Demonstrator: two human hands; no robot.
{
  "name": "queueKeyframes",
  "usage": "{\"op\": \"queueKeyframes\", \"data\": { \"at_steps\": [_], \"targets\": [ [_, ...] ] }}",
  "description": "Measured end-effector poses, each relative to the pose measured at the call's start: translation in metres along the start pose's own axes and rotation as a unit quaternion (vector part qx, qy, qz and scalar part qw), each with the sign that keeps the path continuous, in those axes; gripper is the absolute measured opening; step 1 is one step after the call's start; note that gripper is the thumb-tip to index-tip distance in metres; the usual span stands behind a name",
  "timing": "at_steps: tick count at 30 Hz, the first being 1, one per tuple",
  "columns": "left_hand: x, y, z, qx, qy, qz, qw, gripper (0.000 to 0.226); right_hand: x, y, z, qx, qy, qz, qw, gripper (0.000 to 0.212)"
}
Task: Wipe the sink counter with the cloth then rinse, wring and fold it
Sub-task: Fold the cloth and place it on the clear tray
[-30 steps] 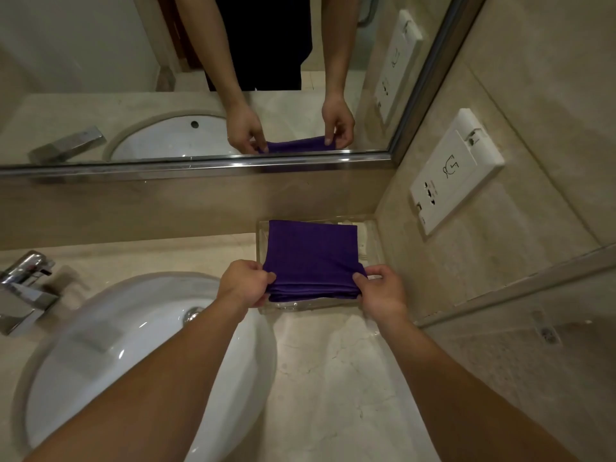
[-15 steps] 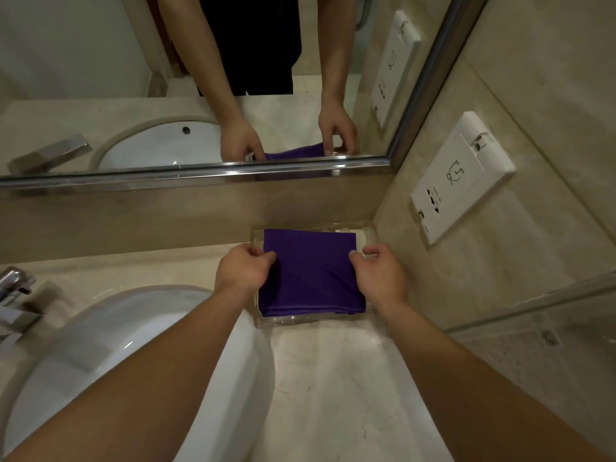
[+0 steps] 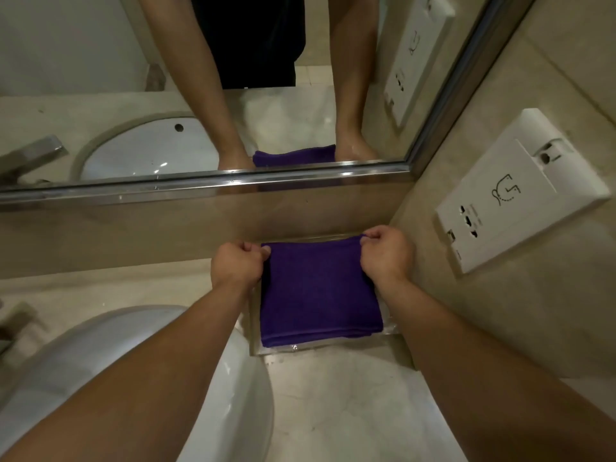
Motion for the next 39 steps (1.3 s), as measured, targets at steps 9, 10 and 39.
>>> {"op": "queueKeyframes", "data": {
  "at_steps": [9,10,39],
  "targets": [
    [0.000,0.004,0.000,0.039,0.034,-0.080,0.995,0.018,0.001,0.008,0.006,-0.041,-0.032,0.059,0.997,0.031],
    [0.000,0.005,0.001,0.043,0.040,-0.088,0.994,0.017,0.000,0.009,0.007,-0.045,-0.035,0.055,0.997,0.031],
    [0.015,0.008,0.074,0.522,0.093,-0.329,0.781,0.038,0.001,0.013,0.082,-0.340,-0.040,0.147,0.928,0.037]
  ]
}}
Point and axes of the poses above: each hand's wrist, its own z-axis away from the middle knuckle, its own x-axis out of the palm, y = z × x, the point moved 4 cm from there along -z, towards the middle knuckle, and after that the axes turned 11 degrees about -z, right-handed, at the moved point
